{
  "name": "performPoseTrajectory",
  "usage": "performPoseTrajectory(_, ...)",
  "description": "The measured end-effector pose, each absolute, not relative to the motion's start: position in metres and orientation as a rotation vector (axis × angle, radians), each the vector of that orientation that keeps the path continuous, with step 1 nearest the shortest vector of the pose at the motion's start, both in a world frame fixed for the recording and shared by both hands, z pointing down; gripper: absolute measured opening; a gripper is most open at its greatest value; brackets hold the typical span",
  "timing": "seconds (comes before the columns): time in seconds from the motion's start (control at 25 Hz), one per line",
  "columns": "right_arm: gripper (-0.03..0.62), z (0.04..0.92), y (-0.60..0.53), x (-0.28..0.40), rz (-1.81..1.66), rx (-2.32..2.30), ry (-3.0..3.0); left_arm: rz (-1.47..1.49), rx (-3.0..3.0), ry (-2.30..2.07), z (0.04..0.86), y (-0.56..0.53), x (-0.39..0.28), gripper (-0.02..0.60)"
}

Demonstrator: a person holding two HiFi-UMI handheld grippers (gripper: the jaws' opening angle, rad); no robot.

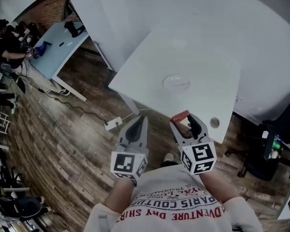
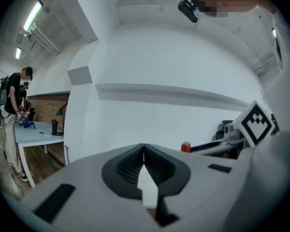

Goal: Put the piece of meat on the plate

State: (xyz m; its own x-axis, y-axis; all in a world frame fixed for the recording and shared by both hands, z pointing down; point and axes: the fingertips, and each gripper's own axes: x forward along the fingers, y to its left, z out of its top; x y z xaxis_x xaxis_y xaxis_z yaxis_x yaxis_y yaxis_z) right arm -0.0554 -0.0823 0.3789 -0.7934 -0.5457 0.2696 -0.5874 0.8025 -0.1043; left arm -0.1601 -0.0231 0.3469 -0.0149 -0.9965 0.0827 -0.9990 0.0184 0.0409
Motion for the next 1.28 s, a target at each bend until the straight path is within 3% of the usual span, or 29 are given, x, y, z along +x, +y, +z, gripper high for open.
performPoseTrajectory(0.48,0.278,0.404,-0.182,-0.037,0.364,0.952,-2.682,0.09,2.227,-2.058,0.363,-0.139,-0.153,0.008)
performPoseTrajectory(1.28,0.278,0.446,-0.304,-0.109,0.504,1.285,-2.39,0.15,2.486,-1.536,0.4,-0.319,-0.213,0.008)
